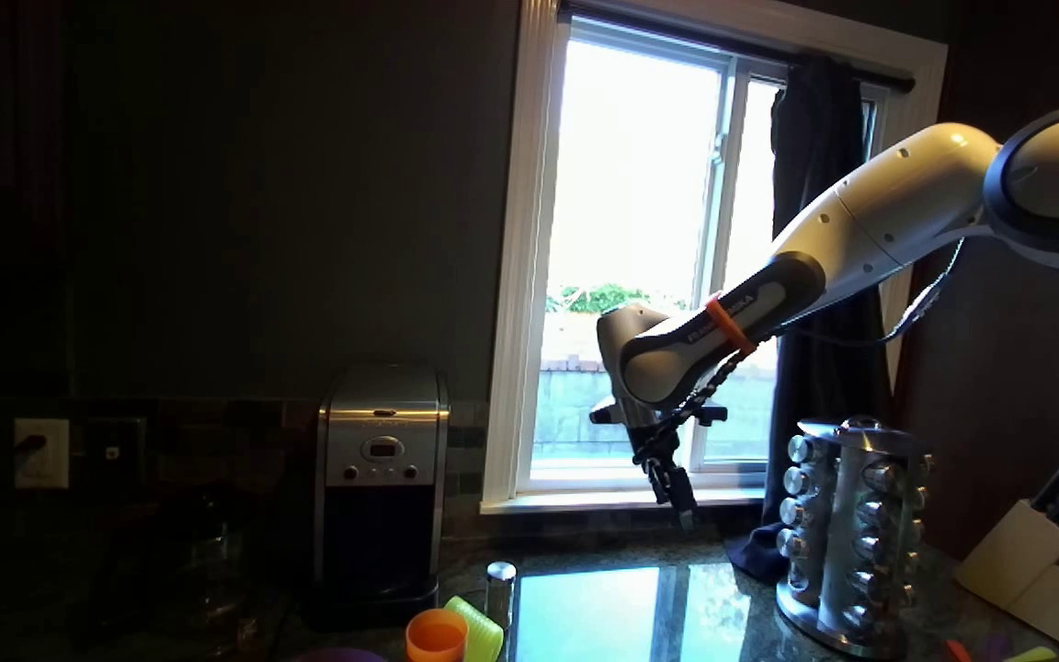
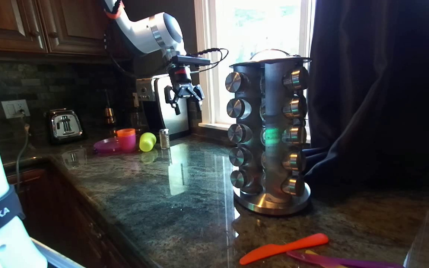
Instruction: Put one of the small containers in the seasoning rack
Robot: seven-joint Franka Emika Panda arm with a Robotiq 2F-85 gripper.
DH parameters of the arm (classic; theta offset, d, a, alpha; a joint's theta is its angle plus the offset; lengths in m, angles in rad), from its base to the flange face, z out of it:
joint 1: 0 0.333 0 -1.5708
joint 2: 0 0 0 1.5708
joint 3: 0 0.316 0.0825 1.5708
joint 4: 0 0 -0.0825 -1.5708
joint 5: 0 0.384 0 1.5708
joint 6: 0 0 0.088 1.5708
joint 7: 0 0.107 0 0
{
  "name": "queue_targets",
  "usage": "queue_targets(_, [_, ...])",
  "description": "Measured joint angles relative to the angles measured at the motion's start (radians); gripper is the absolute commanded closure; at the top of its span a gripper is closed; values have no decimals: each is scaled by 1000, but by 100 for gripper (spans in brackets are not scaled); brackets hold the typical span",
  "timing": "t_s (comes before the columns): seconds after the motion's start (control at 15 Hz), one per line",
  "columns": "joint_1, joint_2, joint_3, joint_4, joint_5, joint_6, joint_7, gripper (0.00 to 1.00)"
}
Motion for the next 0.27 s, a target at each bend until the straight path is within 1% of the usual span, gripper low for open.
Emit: queue_targets(0.27, [10, -15, -5, -16, 0, 0, 23, 0])
